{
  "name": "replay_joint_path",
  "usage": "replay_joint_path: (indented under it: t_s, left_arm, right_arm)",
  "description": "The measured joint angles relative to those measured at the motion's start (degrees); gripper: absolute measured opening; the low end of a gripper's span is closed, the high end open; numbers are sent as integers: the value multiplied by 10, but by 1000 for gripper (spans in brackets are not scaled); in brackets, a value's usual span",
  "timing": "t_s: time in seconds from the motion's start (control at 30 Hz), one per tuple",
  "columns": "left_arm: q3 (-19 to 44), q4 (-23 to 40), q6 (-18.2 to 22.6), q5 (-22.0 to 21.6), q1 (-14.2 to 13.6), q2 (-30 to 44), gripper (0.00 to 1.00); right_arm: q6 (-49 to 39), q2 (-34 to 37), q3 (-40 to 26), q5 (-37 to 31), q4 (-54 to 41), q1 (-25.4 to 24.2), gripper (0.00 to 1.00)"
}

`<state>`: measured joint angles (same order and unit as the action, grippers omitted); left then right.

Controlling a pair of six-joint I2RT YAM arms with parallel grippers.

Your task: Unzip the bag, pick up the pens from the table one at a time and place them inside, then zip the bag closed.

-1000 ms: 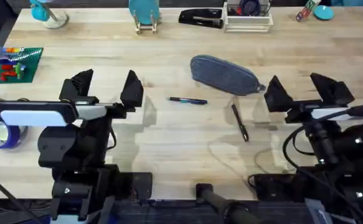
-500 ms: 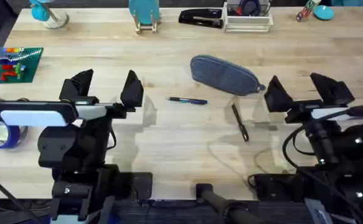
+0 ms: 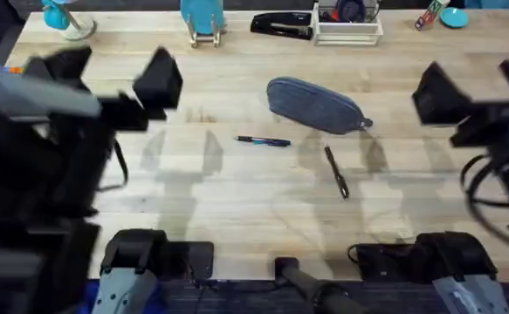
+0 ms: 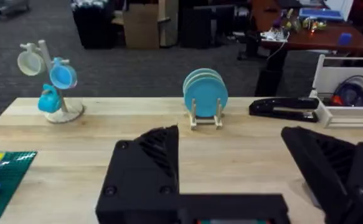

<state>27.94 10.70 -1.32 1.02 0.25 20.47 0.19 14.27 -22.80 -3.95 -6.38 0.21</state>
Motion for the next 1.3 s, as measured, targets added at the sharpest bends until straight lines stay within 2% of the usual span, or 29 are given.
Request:
replay_joint_path:
  t_s: [0.17, 0.3, 0.47, 0.63, 0.83, 1.1, 1.3]
  left_arm:
    - [111, 29, 0, 31, 0, 132, 993]
    - [185, 45, 0, 72, 0, 227, 993]
    - [253, 60, 20, 146, 0, 330, 993]
    - [292, 74, 47, 234, 0, 409, 993]
    - [311, 77, 135, 349, 0, 481, 993]
    - [312, 64, 299, 498, 0, 556, 990]
    - [312, -15, 351, 609, 0, 607, 991]
  right_arm:
    - [1, 132, -122, -1, -58, 0, 996]
    - [5, 233, -229, 5, -136, 0, 997]
    - [7, 326, -333, 32, -209, 0, 996]
    - [9, 376, -385, 73, -241, 0, 997]
    - [9, 393, -392, 118, -265, 0, 997]
    - [11, 394, -393, 146, -288, 0, 996]
    - [11, 394, -393, 150, -297, 0, 996]
